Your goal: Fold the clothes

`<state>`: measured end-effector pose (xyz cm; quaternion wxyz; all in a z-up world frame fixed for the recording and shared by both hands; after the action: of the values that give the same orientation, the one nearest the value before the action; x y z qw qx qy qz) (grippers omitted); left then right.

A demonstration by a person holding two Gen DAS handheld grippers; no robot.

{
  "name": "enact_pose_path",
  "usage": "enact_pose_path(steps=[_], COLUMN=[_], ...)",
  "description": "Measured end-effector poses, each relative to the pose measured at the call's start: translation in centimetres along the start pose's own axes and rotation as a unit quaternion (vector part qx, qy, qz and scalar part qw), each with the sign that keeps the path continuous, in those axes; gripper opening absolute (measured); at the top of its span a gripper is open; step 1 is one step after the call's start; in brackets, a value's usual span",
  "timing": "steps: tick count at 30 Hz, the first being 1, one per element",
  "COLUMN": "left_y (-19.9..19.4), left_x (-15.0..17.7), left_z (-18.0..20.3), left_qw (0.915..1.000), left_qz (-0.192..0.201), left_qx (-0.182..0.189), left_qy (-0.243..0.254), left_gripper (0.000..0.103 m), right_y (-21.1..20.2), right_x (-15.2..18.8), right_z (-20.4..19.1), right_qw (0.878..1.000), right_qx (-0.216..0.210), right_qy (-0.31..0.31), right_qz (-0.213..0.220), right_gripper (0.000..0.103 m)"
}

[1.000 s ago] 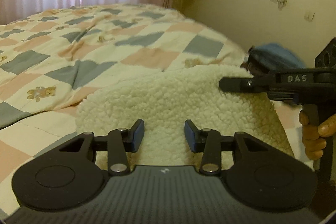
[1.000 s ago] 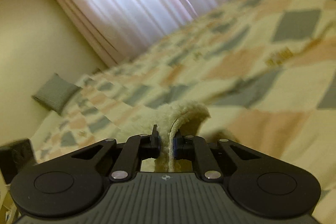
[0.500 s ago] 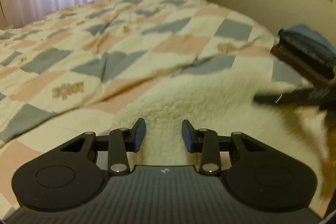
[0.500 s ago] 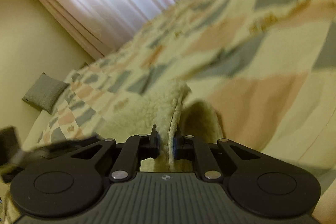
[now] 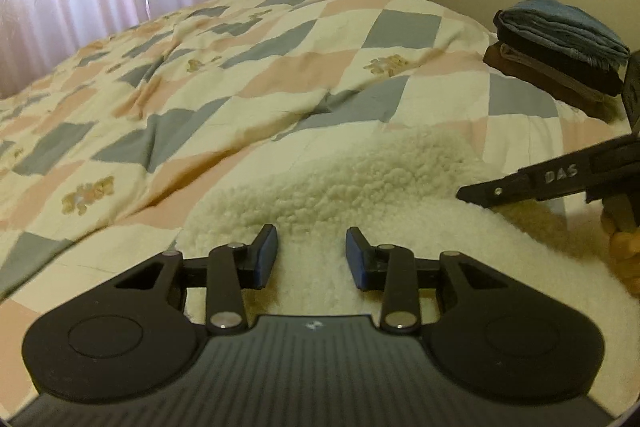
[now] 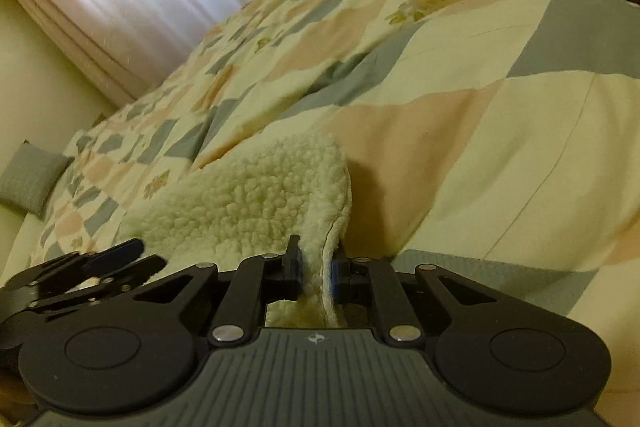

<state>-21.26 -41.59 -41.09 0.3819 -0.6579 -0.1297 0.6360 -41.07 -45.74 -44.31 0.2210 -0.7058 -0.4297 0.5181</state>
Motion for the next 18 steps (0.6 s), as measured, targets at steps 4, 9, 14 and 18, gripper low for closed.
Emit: enact_pose_path(steps=[4,9,14,18], left_y=[-3.2,-0.6,-0.1,0.3], left_x=[-2.1,-0.2,-0.3,-0.1], left_z=[-1.2,-2.8,-1.4,-0.8], left_qw=[0.9976,0.999,0.9981,0.9969], left_qz=[0.057,0.009,0.007,0.0], left_qx=[0.016,-0.037,-0.059,-0.072], left_qy=[-0.036,-0.021,0.015,0.032], left_gripper=[0.027,0.021,0.022,0.022], right_y=[-0.5,-2.4,-3.8,-0.3], right_x=[0.1,-1.4,-3.8,-2.8], right_z=[-0.2,-0.5,-3.7,-6.5], right_qw=[1.0,0.997,0.978,0.978], right_qx=[0.013,0.048,0.102,0.064], right_qy=[-0.022,-0.045,-0.129,-0.176], right_qz=[-0.001,0.035,0.126,0.093], right_gripper=[0.017,0.038,0.037,0.029])
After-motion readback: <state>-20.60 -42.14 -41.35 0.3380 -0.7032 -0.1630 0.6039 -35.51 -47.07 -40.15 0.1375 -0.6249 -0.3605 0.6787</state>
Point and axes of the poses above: each gripper's, at about its wrist camera, not at the fingertips, and y roughly the way its jaws point, z to its right, x to its underside, the point moved 8 cm from there along y, roughly the way its jaws point, and after that the axes turned 14 degrees about x, right-handed, at the moved point
